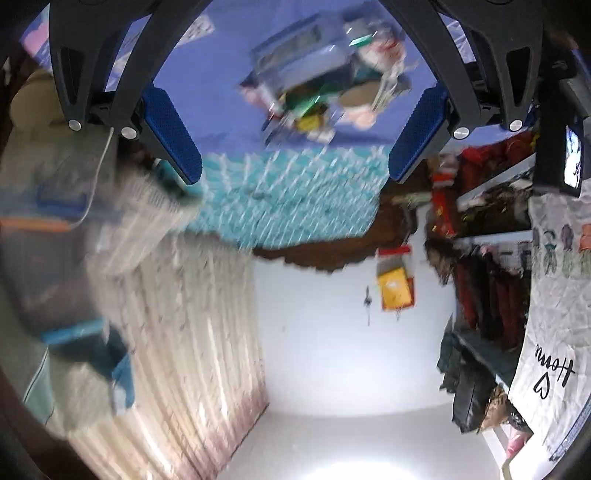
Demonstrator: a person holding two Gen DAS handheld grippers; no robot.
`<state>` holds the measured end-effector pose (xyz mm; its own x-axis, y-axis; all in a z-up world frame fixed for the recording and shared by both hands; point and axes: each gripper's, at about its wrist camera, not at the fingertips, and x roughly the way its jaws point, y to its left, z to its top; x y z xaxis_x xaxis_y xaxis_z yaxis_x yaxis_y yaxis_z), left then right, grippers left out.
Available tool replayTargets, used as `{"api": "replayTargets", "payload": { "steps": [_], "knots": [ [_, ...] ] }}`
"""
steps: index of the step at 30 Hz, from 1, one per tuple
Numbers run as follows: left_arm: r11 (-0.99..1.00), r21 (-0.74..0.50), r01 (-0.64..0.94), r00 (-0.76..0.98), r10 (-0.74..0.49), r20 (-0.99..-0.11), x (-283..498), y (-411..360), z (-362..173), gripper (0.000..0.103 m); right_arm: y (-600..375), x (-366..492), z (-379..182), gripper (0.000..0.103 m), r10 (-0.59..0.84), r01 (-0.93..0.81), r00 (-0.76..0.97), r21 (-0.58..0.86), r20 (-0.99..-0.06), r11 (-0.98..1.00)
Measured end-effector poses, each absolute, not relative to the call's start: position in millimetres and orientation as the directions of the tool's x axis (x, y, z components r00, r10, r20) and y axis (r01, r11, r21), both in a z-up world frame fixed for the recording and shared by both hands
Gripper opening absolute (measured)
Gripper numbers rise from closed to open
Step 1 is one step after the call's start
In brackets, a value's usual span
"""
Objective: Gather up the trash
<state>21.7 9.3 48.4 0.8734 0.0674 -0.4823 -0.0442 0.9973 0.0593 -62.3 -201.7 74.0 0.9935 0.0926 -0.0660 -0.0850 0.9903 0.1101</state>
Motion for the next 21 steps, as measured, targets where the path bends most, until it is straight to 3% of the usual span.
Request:
{"api": "replayTargets", "payload": {
  "steps": [6, 14, 21],
  "knots": [
    [1.000, 0.030, -0.009, 0.860, 0.023, -0.510, 15.8, 11.4, 36.5, 0.095, -196.8, -51.1, 36.2, 0.100, 0.160, -0.124, 0.961, 0.167, -0.225, 0.978],
    [1.000, -0.023, -0.005, 0.886, -0.006, -0.463, 10.3, 12.9, 29.4, 0.095, -203.0, -48.7, 20.4, 0.100, 0.165, -0.110, 0.957, 0.230, -0.238, 0.967],
    [0.998, -0.062, 0.009, 0.904, -0.034, -0.427, 6.1, 18.0, 28.4, 0.095, -197.3, -39.2, 6.8, 0.100, 0.236, -0.152, 0.923, 0.275, -0.304, 0.949]
  ]
}}
